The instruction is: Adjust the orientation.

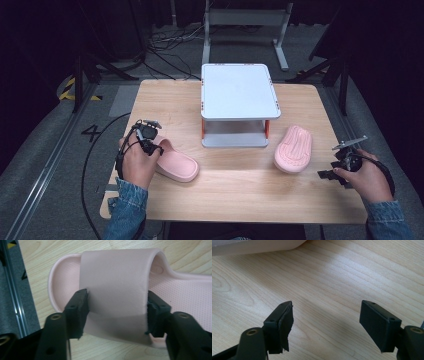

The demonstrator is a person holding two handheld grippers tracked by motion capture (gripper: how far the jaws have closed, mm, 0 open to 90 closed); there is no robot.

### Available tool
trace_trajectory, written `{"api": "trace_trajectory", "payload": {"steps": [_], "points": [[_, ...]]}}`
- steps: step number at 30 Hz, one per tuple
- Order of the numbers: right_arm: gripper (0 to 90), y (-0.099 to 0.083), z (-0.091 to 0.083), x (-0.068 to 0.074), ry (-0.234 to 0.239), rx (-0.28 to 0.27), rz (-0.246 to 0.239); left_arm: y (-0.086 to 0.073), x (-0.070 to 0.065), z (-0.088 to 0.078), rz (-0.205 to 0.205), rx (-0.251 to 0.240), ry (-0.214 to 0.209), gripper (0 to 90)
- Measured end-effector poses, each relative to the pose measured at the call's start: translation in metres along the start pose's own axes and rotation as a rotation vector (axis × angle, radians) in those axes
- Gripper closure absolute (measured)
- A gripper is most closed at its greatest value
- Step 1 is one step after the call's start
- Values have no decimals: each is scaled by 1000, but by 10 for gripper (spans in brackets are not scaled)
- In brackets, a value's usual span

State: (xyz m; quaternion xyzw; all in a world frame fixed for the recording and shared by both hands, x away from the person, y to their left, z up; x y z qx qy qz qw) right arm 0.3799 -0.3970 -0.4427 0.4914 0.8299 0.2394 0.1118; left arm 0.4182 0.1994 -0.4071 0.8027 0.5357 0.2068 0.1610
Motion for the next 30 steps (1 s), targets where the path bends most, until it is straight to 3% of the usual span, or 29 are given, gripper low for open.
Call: {"api": "trace_trajectory", "payload": {"steps": [2, 8, 14, 18, 30], "points": [[285, 0, 0, 0, -2, -3, -1, -1, 1, -6, 29, -7, 32, 537], [290, 1, 0, 0, -5, -1, -7, -5, 8, -17, 54, -38, 82, 690], [289, 1, -1, 0, -5, -1, -13, -3, 4, -30, 90, -87, 71, 775], [287, 1, 0, 0, -6, -1, -7, 3, -9, -40, 132, -133, 30, 811], [283, -6, -3, -2, -12, -4, 9, 24, -55, -62, 276, -227, -12, 803]]}}
Point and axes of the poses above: each handheld gripper's, and its own axes: z roughly forward along the jaws, y roughly out of its top, x roughly to its left, the point moved 1 cm from there along z, roughly forward along the jaws, and after that the axes turned 7 degrees about -x, right-handed, at the moved point
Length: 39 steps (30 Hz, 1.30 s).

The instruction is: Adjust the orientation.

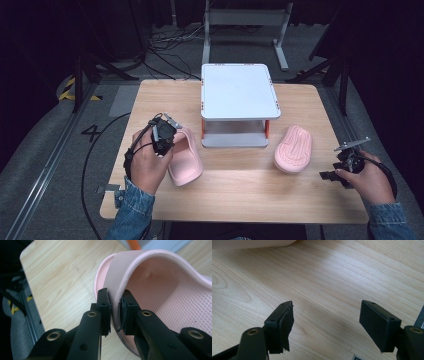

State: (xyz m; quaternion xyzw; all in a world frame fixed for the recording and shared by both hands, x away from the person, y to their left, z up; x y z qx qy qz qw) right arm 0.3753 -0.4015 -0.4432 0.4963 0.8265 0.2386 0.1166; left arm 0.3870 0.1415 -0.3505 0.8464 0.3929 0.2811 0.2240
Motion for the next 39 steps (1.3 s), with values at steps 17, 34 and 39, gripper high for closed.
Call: {"api": "trace_trajectory", "payload": {"steps": [17, 34, 39], "points": [[280, -3, -2, -2, 1, -9, 13, 45, -53, 4, 206, -109, -100, 795], [284, -4, -2, -5, 0, -16, 16, 76, -70, 51, 299, -138, -93, 793], [284, -3, -1, -5, 2, -20, 18, 78, -71, 66, 325, -140, -89, 785]]}}
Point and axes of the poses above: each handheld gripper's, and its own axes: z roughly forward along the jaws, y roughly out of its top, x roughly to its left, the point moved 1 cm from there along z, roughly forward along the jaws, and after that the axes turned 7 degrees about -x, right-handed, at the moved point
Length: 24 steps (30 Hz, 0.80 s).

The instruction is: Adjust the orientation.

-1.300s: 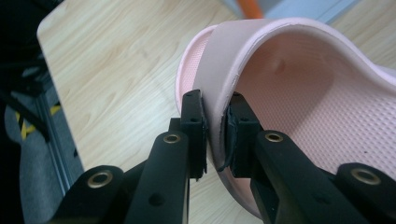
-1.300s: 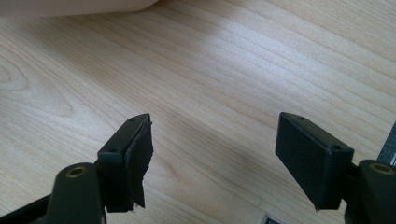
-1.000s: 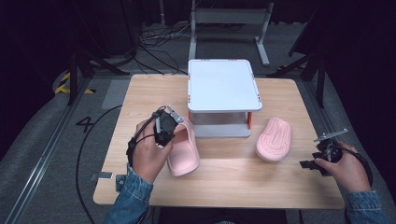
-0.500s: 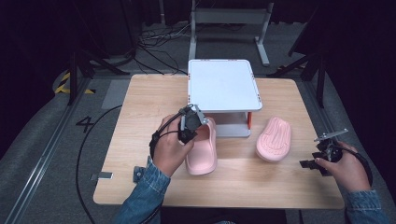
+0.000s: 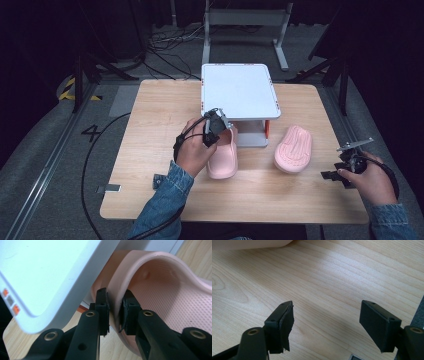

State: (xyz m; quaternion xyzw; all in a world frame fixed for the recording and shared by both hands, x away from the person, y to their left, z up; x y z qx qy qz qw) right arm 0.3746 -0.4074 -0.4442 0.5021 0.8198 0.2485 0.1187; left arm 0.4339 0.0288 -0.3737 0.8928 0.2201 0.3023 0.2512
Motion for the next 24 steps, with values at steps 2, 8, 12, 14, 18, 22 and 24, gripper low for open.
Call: {"api": "trace_trajectory", "payload": {"steps": [2, 8, 12, 14, 18, 22, 24], "points": [[284, 0, 0, 0, 1, 3, -6, -1, -1, 5, 1, 8, 12, 782], [284, 0, 1, 1, -1, 6, 0, -7, -7, 15, 23, 39, 11, 779], [283, 0, 2, 1, 4, 8, -7, -10, -10, 21, 33, 68, 5, 767], [283, 1, 2, 2, 5, 9, -12, -10, -12, 22, 38, 79, -1, 756], [282, 1, 3, 2, 6, 12, -10, -10, -18, 24, 47, 95, -17, 711], [282, 1, 2, 3, 3, 6, -8, -11, -19, 23, 37, 110, -30, 609], [282, 1, 2, 3, 2, 4, -7, -12, -19, 21, 24, 114, -15, 540]]}}
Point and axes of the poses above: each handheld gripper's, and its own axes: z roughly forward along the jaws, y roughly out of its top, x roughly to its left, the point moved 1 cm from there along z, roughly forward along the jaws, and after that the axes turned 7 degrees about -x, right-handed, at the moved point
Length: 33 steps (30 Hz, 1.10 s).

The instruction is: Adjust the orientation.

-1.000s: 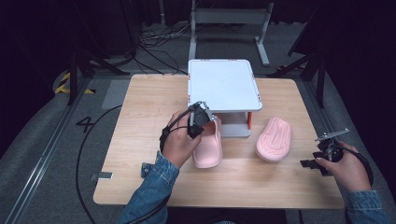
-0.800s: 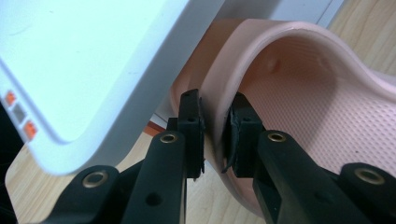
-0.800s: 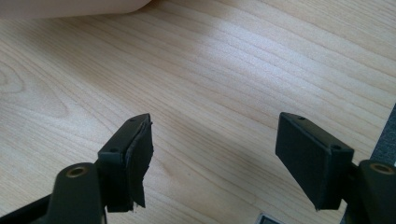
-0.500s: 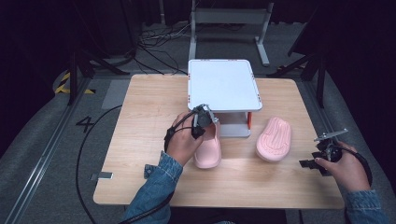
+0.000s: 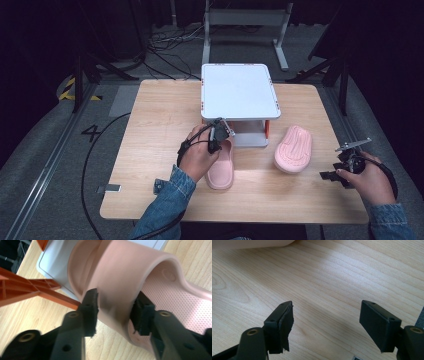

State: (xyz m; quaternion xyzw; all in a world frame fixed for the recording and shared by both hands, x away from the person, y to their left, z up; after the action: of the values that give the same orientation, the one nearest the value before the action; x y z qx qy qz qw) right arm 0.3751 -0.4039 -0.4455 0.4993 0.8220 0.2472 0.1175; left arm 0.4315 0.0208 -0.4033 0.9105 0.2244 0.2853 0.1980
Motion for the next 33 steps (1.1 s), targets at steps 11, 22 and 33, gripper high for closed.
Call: {"api": "trace_trajectory", "payload": {"steps": [11, 22, 33], "points": [[280, 0, 0, 0, -1, 3, -5, -4, 0, -26, -133, -44, -35, 356], [280, 2, -1, 1, -6, 0, -9, -30, -26, -64, -221, -10, -276, 435], [280, 5, 0, 3, -1, -3, -13, -42, -62, -48, -197, 116, -434, 510]]}}
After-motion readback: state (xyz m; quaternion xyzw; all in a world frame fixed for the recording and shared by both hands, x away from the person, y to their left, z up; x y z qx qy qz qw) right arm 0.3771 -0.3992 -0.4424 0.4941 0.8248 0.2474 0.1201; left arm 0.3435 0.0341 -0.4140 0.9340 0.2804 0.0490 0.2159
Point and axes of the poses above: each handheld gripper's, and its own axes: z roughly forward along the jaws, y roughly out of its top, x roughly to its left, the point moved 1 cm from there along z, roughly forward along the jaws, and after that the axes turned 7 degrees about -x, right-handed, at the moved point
